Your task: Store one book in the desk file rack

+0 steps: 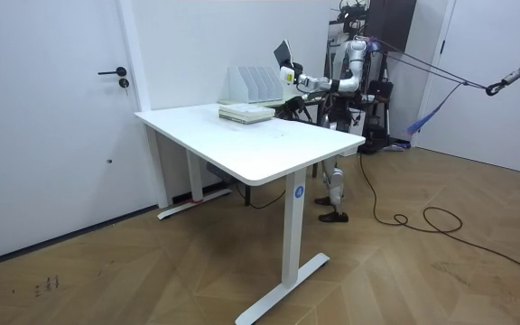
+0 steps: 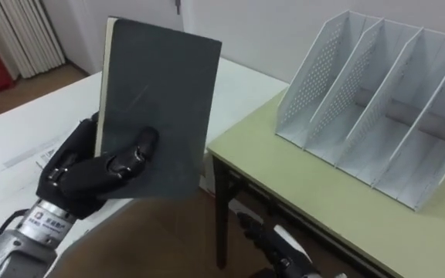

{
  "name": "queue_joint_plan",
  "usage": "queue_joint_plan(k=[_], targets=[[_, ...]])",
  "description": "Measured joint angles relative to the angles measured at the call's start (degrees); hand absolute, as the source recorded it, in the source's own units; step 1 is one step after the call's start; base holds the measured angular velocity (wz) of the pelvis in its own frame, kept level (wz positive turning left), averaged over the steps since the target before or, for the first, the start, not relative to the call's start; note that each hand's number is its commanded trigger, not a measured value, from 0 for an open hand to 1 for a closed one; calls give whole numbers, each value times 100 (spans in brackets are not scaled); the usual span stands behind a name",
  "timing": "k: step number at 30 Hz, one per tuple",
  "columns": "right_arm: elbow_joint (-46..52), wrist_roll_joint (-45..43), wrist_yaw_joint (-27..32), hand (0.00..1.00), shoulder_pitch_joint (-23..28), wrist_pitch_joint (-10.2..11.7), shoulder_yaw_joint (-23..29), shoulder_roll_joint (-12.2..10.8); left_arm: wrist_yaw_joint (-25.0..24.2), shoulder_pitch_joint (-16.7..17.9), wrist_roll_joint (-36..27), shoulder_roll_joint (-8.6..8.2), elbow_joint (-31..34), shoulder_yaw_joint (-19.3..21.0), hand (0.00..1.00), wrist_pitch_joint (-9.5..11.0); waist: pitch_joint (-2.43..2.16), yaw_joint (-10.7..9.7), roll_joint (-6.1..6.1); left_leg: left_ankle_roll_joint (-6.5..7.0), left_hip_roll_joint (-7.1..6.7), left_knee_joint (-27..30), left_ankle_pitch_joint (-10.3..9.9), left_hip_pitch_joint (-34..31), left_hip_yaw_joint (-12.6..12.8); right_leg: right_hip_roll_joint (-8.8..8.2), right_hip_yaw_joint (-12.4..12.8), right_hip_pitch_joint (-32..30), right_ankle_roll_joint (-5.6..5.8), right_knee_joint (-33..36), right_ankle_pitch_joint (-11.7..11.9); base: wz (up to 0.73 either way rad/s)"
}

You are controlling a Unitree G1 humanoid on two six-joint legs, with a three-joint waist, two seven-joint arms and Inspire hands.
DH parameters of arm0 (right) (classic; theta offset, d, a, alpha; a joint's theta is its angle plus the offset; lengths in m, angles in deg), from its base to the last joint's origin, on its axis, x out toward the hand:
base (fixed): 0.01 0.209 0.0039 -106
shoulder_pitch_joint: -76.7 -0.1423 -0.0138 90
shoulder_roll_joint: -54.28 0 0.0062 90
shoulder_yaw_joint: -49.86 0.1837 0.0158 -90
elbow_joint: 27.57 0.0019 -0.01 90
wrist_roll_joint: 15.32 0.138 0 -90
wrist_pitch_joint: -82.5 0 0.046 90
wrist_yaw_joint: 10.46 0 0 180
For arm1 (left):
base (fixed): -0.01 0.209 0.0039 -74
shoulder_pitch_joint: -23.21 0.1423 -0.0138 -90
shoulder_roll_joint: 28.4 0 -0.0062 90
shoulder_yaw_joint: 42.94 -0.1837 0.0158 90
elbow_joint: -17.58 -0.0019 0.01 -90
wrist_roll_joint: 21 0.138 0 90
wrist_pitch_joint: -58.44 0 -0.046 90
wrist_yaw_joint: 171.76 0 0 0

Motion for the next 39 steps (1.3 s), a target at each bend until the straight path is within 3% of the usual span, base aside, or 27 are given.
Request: queue_joint_plan(k=[3, 12, 16, 24, 31, 34, 39], targets=[[362, 690, -418, 0, -11, -105, 226, 27, -417, 3, -65, 174, 0, 28, 100, -55, -4, 6, 9, 0, 2, -3, 0, -14, 16, -11, 2, -47, -2, 34, -1, -3], [871, 2580, -1444, 0, -13, -274, 796, 220, -1412, 86, -181, 222, -5, 265, 100, -354, -3, 4, -33, 0, -3, -20, 0, -10, 16, -55, 5, -63, -4, 85, -38, 0], [871, 3411, -1837, 0, -18, -417, 848, 398, -1689, 86, -321, 415, -65, 308, 100, -432, -9, -13, -59, -1, 0, -3, 0, 3, 11, -51, 10, -49, -6, 103, -39, 0], [1017, 4145, -2286, 0, -40, -604, 757, 483, -1963, 95, -348, 598, -118, 205, 100, -544, -45, 29, -139, 5, 1, 22, -9, -48, 36, -53, 41, -133, -10, 194, -50, -2], [1553, 4846, -2643, 0, -39, -682, 328, 674, -2186, 73, -348, 802, -168, 202, 100, -561, -36, 169, -86, -3, 32, 106, -23, -135, 133, -55, 42, -247, -20, 276, -50, -4], [1598, 4851, -2828, 0, -39, -790, 291, 671, -2244, 73, -348, 807, -194, 203, 100, -629, -16, 187, -30, 6, 28, 108, -29, -141, 132, -64, 27, -247, -19, 291, -50, 0], [1626, 4851, -2953, 0, -39, -844, 282, 681, -2315, 73, -345, 808, -449, 199, 100, -687, -28, 181, 8, 6, 31, 107, -29, -135, 138, -60, 36, -254, -22, 317, -52, 0]])
